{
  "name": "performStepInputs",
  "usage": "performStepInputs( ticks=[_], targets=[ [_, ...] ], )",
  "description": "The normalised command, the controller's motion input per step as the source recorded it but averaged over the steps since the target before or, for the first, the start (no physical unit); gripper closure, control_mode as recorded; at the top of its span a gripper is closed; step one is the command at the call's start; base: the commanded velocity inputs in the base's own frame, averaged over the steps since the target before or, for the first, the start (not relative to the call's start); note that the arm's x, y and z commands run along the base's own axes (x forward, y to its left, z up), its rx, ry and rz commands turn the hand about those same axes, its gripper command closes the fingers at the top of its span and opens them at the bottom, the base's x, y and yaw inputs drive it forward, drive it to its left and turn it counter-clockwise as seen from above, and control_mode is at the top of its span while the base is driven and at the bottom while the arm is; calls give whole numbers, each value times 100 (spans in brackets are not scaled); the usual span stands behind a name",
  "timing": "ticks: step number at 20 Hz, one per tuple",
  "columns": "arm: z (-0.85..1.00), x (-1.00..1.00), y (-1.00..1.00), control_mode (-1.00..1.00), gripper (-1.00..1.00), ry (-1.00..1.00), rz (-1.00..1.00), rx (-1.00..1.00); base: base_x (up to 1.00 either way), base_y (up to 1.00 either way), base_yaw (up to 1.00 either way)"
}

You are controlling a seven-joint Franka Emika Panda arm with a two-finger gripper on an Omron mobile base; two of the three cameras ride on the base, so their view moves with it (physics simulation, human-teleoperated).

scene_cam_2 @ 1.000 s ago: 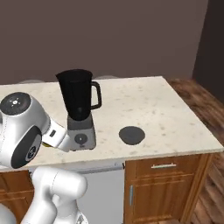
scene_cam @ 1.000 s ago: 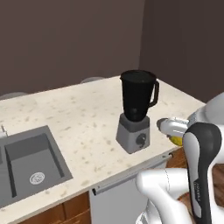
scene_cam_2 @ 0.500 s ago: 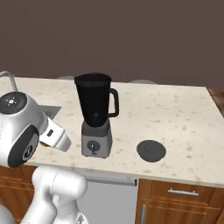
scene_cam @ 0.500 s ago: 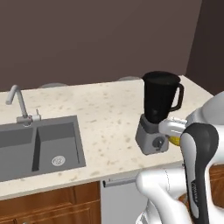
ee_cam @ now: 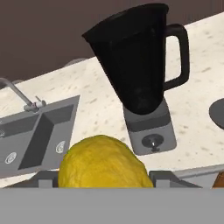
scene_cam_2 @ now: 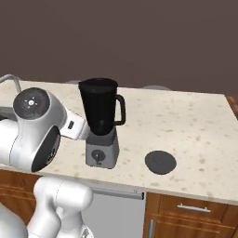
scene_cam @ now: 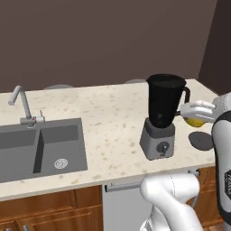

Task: Grab the lemons from the fridge, place them in the blender, close the lid, and turn on the blender to create a marinade.

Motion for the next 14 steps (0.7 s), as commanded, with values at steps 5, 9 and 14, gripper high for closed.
performStepInputs(
  ticks=[5,9,14],
  targets=[
    [95,82,-14,-100,100,-14,1,2,0,0,0],
    [54,96,-10,-100,100,11,0,1,0,0,0],
    [0,100,-23,-100,100,26,0,0,0,0,0]
  ],
)
